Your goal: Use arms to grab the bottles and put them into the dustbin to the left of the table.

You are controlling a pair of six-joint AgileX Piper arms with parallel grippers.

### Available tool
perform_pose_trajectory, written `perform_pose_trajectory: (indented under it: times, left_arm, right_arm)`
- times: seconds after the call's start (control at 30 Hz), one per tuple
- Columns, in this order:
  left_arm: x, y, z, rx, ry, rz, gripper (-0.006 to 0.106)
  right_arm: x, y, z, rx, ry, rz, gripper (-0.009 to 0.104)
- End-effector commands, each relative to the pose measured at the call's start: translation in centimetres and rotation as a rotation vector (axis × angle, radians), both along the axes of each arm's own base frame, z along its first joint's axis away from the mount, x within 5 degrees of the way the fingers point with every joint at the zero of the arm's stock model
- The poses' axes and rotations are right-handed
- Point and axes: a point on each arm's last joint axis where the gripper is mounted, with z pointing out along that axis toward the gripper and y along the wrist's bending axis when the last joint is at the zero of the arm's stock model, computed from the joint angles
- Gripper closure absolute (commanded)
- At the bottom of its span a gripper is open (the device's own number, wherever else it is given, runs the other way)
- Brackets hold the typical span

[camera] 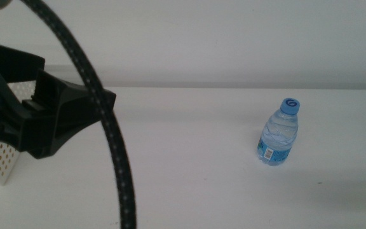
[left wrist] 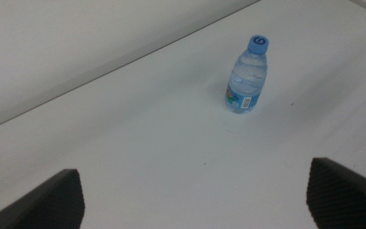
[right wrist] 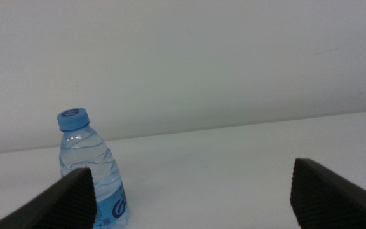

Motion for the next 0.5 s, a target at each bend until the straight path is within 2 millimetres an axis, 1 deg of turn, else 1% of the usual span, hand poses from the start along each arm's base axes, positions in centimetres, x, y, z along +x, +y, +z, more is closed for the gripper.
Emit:
perform_pose_trajectory:
  times: [0.0,0.23,0.3,0.37,0.47]
  left_arm:
    - [-0.1,0.0,0.4,-0.022,-0.017,0.001,0.007]
    - [-0.1,0.0,0.4,-0.022,-0.017,0.001,0.007]
    - [-0.1,0.0,0.4,-0.022,-0.017,0.001,0.007]
    - [-0.1,0.0,0.4,-0.022,-0.017,0.001,0.007]
    - [-0.1,0.0,0.4,-0.022,-0.017,0.001,0.007]
  right_arm:
    - [0.0,0.0,-1.2,0.006,0.000,-0.005,0.013]
    - [0.0,0.0,-1.1,0.006,-0.004,-0.004,0.013]
    - [0.7,0.1,-1.5,-0.013,0.077,0.012,0.013]
    - [1.3,0.2,-1.8,-0.073,0.130,0.041,0.013]
    - [2.5,0.8,-1.8,-0.129,0.156,0.113,0.013]
